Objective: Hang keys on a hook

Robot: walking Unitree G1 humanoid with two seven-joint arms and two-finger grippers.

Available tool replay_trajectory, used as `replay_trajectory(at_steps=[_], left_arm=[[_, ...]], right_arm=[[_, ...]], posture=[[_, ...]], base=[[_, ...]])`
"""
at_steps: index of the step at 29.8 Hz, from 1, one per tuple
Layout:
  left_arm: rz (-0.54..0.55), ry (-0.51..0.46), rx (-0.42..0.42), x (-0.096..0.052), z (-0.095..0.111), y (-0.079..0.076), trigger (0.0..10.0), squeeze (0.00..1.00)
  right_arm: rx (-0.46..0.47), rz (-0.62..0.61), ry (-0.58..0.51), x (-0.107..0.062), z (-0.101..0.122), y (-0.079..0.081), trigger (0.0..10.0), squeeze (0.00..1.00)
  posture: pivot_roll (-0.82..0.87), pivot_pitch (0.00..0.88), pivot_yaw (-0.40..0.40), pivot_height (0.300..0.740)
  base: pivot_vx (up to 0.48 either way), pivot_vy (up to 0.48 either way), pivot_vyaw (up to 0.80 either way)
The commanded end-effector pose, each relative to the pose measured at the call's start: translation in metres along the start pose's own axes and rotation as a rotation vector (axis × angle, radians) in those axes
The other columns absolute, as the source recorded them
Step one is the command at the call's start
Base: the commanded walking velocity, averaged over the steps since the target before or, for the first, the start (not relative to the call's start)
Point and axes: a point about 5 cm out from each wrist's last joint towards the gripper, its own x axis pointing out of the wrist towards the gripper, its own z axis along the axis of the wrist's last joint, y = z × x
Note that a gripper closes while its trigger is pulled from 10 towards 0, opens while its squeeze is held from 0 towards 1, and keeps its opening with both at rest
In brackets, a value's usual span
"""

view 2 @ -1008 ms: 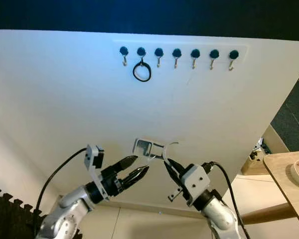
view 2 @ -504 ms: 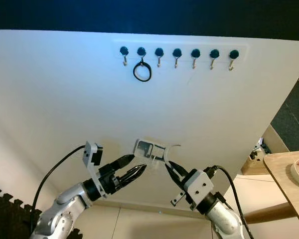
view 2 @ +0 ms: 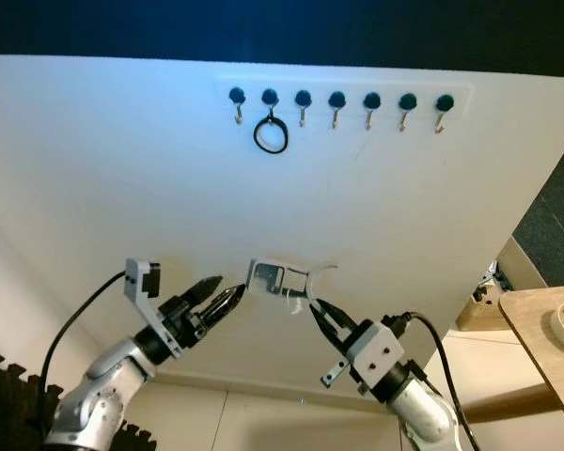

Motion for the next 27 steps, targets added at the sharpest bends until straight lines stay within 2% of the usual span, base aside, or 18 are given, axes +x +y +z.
replay_trajectory(at_steps=[1, 2, 7, 8, 9, 10, 14, 22, 27], left_arm=[[-0.036, 0.039, 0.002, -0.004, -0.004, -0.003, 10.0, 0.31], [-0.054, 0.053, -0.005, -0.005, -0.006, -0.005, 10.0, 1.00], [-0.087, 0.071, -0.012, -0.004, -0.009, -0.010, 10.0, 1.00], [-0.097, 0.072, -0.019, -0.004, -0.009, -0.011, 10.0, 0.43], [-0.097, 0.072, -0.019, -0.004, -0.009, -0.011, 10.0, 0.43], [-0.103, 0.073, -0.026, -0.003, -0.008, -0.013, 10.0, 0.00], [-0.129, 0.057, -0.056, -0.001, -0.004, -0.017, 10.0, 0.00], [-0.121, 0.007, -0.065, 0.003, 0.005, -0.014, 10.0, 0.00], [-0.163, 0.021, -0.081, 0.005, 0.007, -0.021, 10.0, 0.00]], right_arm=[[-0.006, 0.008, 0.008, -0.002, -0.002, 0.001, 10.0, 0.00], [-0.007, 0.010, 0.007, -0.002, -0.002, 0.001, 10.0, 0.00], [-0.013, 0.033, 0.003, -0.004, -0.001, 0.005, 10.0, 0.00], [-0.013, 0.037, 0.002, -0.004, -0.001, 0.006, 10.0, 0.00], [-0.013, 0.037, 0.002, -0.004, -0.001, 0.006, 10.0, 0.00], [-0.012, 0.039, 0.001, -0.004, -0.001, 0.007, 10.0, 0.00], [-0.013, 0.060, -0.007, -0.005, 0.000, 0.013, 10.0, 0.00], [-0.017, 0.080, -0.008, -0.006, 0.001, 0.017, 10.0, 0.00], [-0.018, 0.088, -0.009, -0.006, 0.000, 0.019, 10.0, 0.00]], posture=[[0.03, 0.054, 0.022, 0.740], [0.03, 0.054, 0.022, 0.740], [0.03, 0.051, 0.020, 0.740], [0.03, 0.050, 0.019, 0.740], [0.03, 0.050, 0.019, 0.740], [0.03, 0.050, 0.019, 0.740], [0.03, 0.046, 0.019, 0.740], [0.03, 0.043, 0.018, 0.740], [0.03, 0.044, 0.021, 0.740]], base=[[0.000, 0.000, 0.00], [0.000, 0.000, 0.00], [0.000, 0.000, 0.00], [0.000, 0.000, 0.00], [0.000, 0.000, 0.00], [0.000, 0.000, 0.00], [0.000, 0.000, 0.00], [0.000, 0.000, 0.00], [0.000, 0.000, 0.00]])
